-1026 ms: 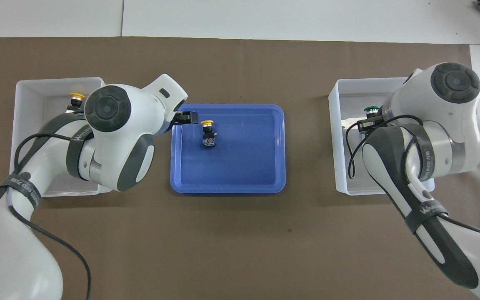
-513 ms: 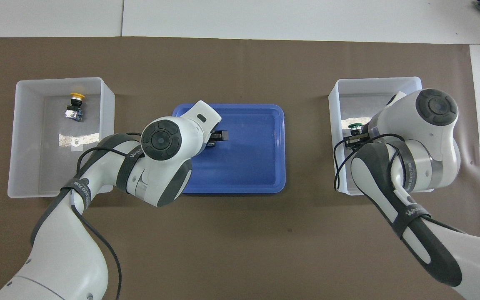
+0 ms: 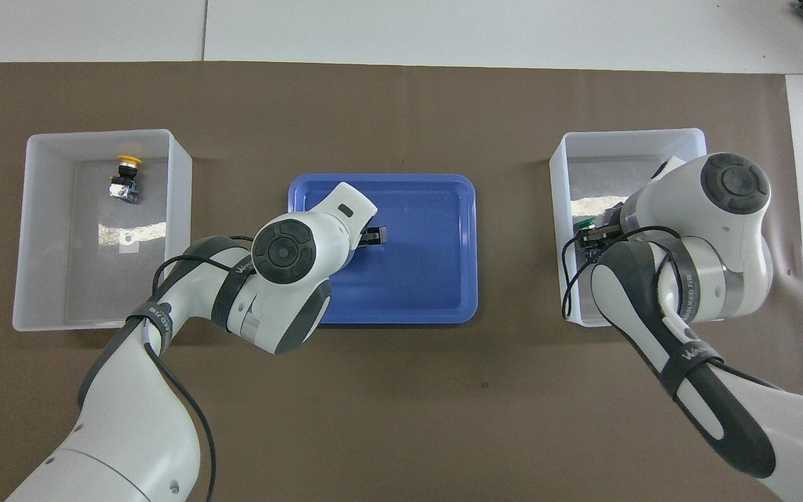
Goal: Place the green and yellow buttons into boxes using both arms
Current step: 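Grasp the last yellow button with the left gripper while the right gripper releases green, then carry the yellow button to the box with the left gripper while the right gripper withdraws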
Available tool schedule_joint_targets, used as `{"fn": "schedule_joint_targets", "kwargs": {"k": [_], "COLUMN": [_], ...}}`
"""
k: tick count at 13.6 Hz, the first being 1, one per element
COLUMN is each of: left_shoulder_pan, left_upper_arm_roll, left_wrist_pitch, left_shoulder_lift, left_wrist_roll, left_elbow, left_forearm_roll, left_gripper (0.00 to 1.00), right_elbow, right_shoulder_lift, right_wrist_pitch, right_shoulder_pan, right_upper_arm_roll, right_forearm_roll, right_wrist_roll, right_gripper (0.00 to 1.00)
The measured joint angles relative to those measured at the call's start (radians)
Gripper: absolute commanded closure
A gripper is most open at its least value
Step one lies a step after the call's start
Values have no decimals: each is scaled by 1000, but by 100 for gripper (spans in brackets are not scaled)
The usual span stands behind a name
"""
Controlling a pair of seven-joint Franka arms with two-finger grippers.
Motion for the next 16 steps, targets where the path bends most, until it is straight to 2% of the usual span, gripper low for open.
{"fn": "schedule_joint_targets", "kwargs": {"k": [4, 7, 11, 13, 16], "left_shoulder_pan": [-1, 27, 169, 245, 341], "left_upper_arm_roll": [9, 26, 33, 35, 35], "left_wrist_pitch": [-6, -134, -283, -297, -296], "left_shoulder_lift": [-12, -100, -252, -281, -283], "left_wrist_roll": [-48, -41, 86, 164, 302], "left_elbow": [1, 9, 12, 12, 13], "left_forearm_roll": [0, 0, 0, 0, 0], "left_gripper": [100, 100, 100, 100, 100], "right_elbow": [69, 158, 247, 272, 274], "right_shoulder_lift": [-51, -90, -154, -195, -243], "right_wrist_pitch": [-32, -111, -272, -353, -444], "right_shoulder_pan": [5, 5, -8, -21, -74], "right_upper_arm_roll": [2, 1, -5, -8, -11], "right_forearm_roll": [2, 1, 1, 1, 4], "right_wrist_roll": [121, 175, 182, 183, 181], "right_gripper": [0, 0, 0, 0, 0]}}
